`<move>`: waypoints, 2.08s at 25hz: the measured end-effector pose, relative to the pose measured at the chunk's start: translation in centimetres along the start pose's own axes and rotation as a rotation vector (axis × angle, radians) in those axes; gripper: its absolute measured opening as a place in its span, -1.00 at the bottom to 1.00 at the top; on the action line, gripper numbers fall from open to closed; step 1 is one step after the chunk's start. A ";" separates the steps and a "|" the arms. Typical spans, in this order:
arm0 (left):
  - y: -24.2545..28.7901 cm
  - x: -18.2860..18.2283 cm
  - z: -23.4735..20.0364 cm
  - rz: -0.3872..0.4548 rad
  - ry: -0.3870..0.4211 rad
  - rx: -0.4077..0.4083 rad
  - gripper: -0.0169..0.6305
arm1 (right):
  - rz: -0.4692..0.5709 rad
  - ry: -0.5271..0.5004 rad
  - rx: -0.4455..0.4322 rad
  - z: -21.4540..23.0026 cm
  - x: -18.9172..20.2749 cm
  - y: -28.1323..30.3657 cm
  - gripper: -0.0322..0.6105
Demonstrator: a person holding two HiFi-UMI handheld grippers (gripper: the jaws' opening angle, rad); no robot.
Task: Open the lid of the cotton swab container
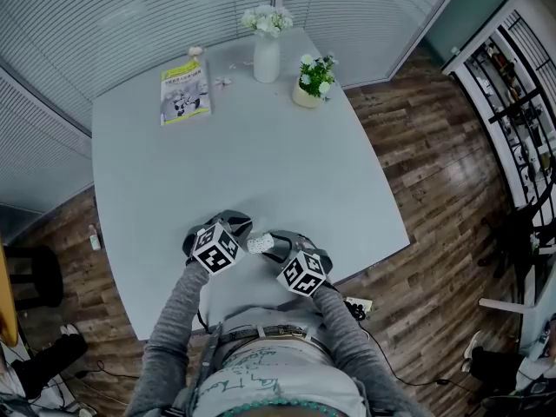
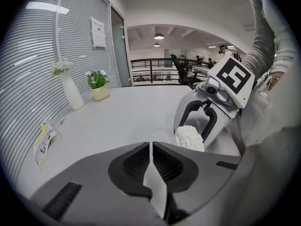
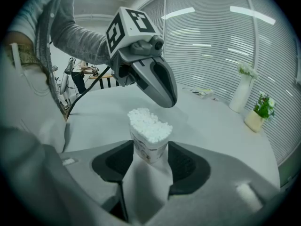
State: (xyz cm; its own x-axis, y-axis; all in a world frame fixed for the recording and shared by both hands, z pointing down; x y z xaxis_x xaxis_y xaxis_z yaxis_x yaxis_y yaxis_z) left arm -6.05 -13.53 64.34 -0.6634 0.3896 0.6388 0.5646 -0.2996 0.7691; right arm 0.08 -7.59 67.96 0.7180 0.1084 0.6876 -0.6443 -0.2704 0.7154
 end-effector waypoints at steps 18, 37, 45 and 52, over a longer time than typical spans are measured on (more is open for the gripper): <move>1.2 1.6 0.2 0.051 -0.120 -0.027 -0.89 | -0.005 -0.001 -0.008 -0.4 0.1 0.1 -0.18; -4.8 -1.7 0.3 0.373 -0.272 -0.048 -0.63 | 0.016 0.031 0.000 -0.6 -0.1 -0.8 -0.18; -5.4 1.4 0.1 0.331 -0.301 -0.094 -0.47 | 0.012 0.049 0.023 0.0 0.0 -0.9 -0.18; -5.3 4.2 2.1 0.271 -0.328 -0.088 -0.40 | 0.004 0.066 0.031 -0.1 0.2 -1.4 -0.18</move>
State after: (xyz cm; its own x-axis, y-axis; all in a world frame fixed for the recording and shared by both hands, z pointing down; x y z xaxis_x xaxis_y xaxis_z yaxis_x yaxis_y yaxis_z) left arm -10.82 -8.53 62.83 -0.2973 0.5387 0.7883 0.6436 -0.4968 0.5822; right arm 1.08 -7.10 67.14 0.6954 0.1701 0.6982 -0.6381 -0.3005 0.7089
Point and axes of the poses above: the fingertips, and each gripper's own axes: y forward along the fingers, z to its right, x out of its underside, the point moved 3 cm from there along -y, backward along the fingers, and after that the axes turned 5 degrees about -y, right-handed, at the moved point
